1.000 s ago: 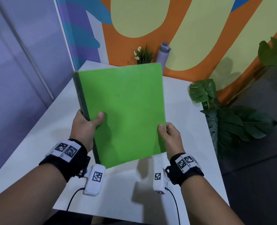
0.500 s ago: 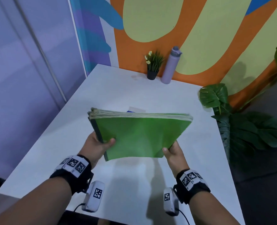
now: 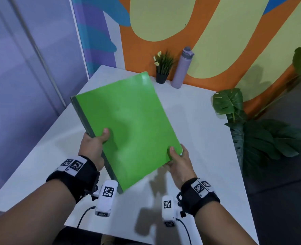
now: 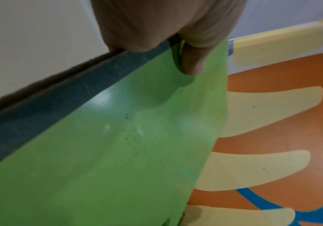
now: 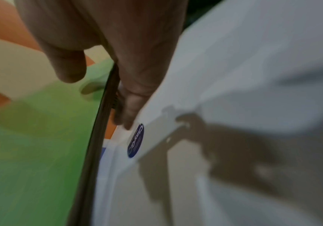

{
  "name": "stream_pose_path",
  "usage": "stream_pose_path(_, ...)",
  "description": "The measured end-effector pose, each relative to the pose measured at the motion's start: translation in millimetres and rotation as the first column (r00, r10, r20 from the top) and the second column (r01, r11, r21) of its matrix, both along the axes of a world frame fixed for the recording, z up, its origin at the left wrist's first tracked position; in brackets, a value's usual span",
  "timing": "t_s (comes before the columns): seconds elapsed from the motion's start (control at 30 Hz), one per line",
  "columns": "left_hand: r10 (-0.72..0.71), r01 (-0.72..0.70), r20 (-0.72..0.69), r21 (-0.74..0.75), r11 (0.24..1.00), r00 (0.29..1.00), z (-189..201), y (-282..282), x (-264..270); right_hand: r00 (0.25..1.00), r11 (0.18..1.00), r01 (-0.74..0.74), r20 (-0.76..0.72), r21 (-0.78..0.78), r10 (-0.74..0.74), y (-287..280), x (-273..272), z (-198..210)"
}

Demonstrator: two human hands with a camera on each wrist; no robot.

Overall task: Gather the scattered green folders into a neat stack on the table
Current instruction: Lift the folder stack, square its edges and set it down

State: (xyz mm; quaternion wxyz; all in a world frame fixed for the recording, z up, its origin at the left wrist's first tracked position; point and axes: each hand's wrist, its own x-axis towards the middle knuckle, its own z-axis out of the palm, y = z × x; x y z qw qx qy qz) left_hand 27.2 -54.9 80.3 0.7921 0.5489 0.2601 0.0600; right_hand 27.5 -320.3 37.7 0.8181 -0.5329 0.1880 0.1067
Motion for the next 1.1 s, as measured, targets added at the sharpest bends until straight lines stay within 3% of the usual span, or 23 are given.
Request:
stream_pose_path(0.07, 0.061, -0.069, -0.232, -0.029, 0.997, 0.971, -2, -1, 4, 0.997, 0.986, -0.01, -0.073, 0.164, 0.022, 9, -6, -5)
stream_pose_path(0.13, 0.076, -0.036, -0.391, 0.107, 0.994, 0.917, -15, 2, 6, 0.985, 0.965, -0.094, -0.119, 0.245, 0.126, 26, -16, -4)
stream_pose_path(0.23, -0.046, 0.073, -0.376, 0.058, 0.996, 0.926, -35, 1, 3, 0.974, 0.921, -0.116, -0.141, 0.372, 0.179, 44, -25, 0)
stream_pose_path(0.3, -0.11, 0.087, -0.35, -0.081, 0.993, 0.93, -36, 0, 10, 0.979, 0.926, -0.04, -0.172, 0.375, 0.112, 44, -19, -3)
stream_pose_path(0.4, -0.245, 0.302, -0.363, 0.109, 0.947, 0.899, -42, -3, 9, 0.972, 0.932, 0.139, -0.224, 0.334, -0.064, 31, 3, -13)
stream_pose_path(0.47, -0.269, 0.449, -0.448, 0.365, 0.816, 0.853, -54, 6, 6, 0.941, 0.91, 0.279, -0.277, 0.305, -0.196, 18, 22, -20)
stream_pose_path(0.53, -0.273, 0.584, -0.545, 0.554, 0.593, 0.793, -72, 18, 4, 0.882, 0.884, 0.419, -0.322, 0.205, -0.343, 3, 44, -28)
stream_pose_path(0.63, -0.198, 0.723, -0.699, 0.631, 0.28, 0.687, -94, 33, 3, 0.777, 0.812, 0.58, -0.349, 0.071, -0.524, -18, 76, -37)
stream_pose_path(0.7, -0.149, 0.775, -0.762, 0.603, 0.192, 0.63, -102, 39, 3, 0.723, 0.772, 0.635, -0.366, 0.021, -0.586, -28, 95, -41)
stream_pose_path(0.8, -0.112, 0.812, -0.809, 0.553, 0.185, 0.576, -106, 43, 5, 0.682, 0.735, 0.678, -0.403, 0.034, -0.61, -35, 118, -45)
stream_pose_path(0.9, -0.131, 0.827, -0.82, 0.535, 0.173, 0.558, -113, 49, 7, 0.715, 0.805, 0.58, -0.393, -0.129, -0.578, -34, 132, -45)
stream_pose_path(1.0, -0.108, 0.835, -0.829, 0.535, 0.131, 0.548, -117, 52, 10, 0.863, 0.888, 0.278, -0.311, -0.367, -0.398, -35, 143, -42)
stream_pose_path(1.07, -0.107, 0.842, -0.836, 0.527, 0.116, 0.539, -117, 52, 9, 0.902, 0.778, -0.081, -0.378, -0.623, -0.208, -34, 144, -34)
stream_pose_path(1.1, -0.109, 0.843, -0.836, 0.528, 0.106, 0.537, -117, 51, 9, 0.885, 0.706, -0.178, -0.425, -0.685, -0.19, -37, 147, -37)
